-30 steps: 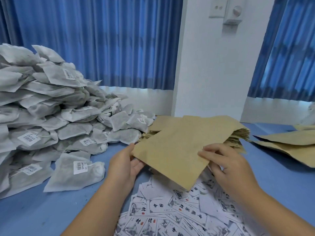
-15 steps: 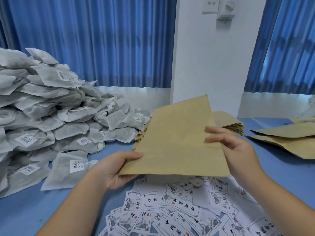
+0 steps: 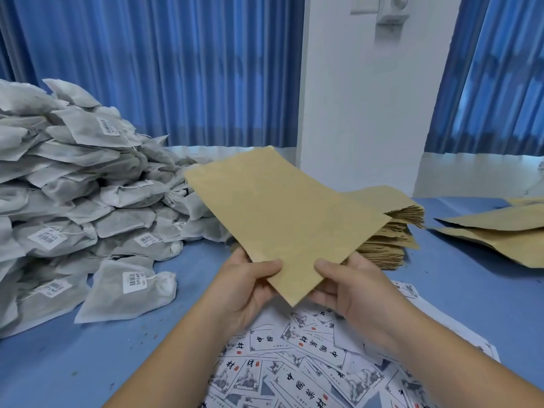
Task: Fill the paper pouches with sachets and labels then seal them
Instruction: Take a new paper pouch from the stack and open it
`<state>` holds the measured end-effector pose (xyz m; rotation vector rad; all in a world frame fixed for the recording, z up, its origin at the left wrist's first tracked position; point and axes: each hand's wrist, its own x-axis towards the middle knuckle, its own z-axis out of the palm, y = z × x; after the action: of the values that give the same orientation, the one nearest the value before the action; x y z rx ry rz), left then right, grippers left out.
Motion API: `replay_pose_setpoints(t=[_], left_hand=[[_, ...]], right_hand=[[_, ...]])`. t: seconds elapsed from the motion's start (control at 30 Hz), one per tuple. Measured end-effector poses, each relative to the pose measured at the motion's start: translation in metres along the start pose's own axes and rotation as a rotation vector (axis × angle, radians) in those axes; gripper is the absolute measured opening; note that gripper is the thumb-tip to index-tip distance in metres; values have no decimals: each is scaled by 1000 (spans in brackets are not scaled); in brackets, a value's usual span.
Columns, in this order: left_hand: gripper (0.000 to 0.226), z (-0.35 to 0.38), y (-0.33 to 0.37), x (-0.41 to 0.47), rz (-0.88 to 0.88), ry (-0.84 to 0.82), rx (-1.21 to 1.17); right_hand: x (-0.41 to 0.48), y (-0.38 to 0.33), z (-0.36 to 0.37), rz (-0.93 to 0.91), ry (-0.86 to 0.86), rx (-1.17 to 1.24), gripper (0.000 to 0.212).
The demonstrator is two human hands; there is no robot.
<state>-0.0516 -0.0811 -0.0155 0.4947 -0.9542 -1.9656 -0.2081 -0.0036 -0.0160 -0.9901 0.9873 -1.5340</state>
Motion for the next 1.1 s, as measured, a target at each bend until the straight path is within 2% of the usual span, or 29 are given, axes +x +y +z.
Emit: replay_pose_setpoints(t=[0.07, 0.13, 0.4, 0.47, 0.57, 0.67, 0.77, 0.83, 0.93, 1.0, 1.1], left_hand=[[40, -2, 1, 0, -23, -2, 2], [25, -6, 6, 1, -13, 50, 0], [20, -39, 39, 9, 147, 283, -148], [24, -45, 44, 8, 153, 310, -42], [34, -49, 49, 6, 103, 324, 249], [24, -46, 44, 4, 18, 314, 451], [12, -41, 35, 3, 10, 348, 510], [11, -39, 32, 4, 51, 389, 493], [13, -37, 30, 7, 113, 385, 409], [15, -34, 25, 7, 123, 355, 367], [19, -23, 15, 5, 99, 290, 344]], right_hand=[[5, 2, -3, -3, 166, -46, 33], [8, -2, -13, -8, 240, -66, 39], [4, -34, -78, 27, 331, -169, 25], [6, -39, -90, 5, 376, -275, 21], [9, -40, -100, -43, 443, -398, 20], [13, -36, -100, -121, 491, -469, 24], [20, -32, -97, -198, 556, -676, 35], [22, -30, -96, -269, 573, -915, 40], [21, -31, -93, -418, 568, -1240, 33], [19, -32, -87, -475, 555, -1335, 26], [18, -30, -65, -478, 442, -1279, 19]])
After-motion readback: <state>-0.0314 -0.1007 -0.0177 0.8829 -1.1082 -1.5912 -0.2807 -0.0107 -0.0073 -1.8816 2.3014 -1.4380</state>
